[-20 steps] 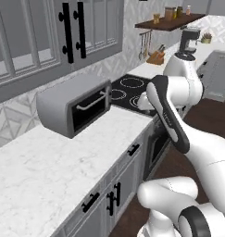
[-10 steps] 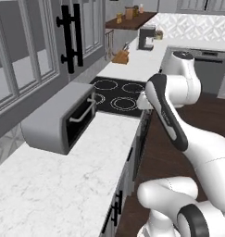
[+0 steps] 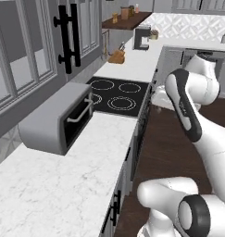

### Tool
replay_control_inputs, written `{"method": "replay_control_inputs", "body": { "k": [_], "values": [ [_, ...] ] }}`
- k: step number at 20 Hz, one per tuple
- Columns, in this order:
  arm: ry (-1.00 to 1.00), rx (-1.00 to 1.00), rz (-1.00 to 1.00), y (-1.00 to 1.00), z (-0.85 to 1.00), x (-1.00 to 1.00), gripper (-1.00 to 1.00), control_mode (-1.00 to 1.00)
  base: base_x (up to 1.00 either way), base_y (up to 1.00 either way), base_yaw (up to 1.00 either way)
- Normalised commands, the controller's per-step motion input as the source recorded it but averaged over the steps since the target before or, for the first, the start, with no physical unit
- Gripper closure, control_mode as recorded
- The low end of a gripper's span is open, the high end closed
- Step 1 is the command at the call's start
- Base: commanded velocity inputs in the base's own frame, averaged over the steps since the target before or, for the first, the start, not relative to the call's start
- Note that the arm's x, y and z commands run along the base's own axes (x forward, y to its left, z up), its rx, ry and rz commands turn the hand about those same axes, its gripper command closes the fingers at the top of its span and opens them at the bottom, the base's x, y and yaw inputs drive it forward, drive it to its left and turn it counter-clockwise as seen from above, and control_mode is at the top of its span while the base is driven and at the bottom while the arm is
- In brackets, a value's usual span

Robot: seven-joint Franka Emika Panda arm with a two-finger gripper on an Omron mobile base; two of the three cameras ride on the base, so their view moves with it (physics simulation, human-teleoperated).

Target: Take a straw from the drawer in front and place it inside the glass cup on the dining counter.

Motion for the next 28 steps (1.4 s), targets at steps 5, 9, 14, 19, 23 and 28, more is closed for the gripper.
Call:
{"method": "replay_control_inputs", "body": {
  "k": [5, 9, 14, 19, 23, 28],
  "values": [
    [0.05, 0.35, -0.09, -0.73, -0.74, 0.21, -1.0, -1.0, 0.0, 0.0, 0.0],
    [-0.01, 0.36, -0.02, -0.31, -1.0, 0.01, -1.0, -1.0, 0.0, 0.0, 0.0],
    [-0.2, 0.3, 0.0, 0.01, -0.99, 0.0, -1.0, -1.0, 0.0, 0.0, 0.0],
    [-0.18, 0.2, 0.0, 0.34, -0.78, 0.11, -1.0, -1.0, 0.0, 0.0, 0.0],
    [-0.08, 0.11, 0.0, 0.63, -0.51, 0.34, -1.0, -1.0, 0.0, 0.0, 0.0],
    [0.0, 0.08, 0.0, 0.35, -0.46, 0.76, -1.0, -1.0, 0.0, 0.0, 0.0]
  ]
}}
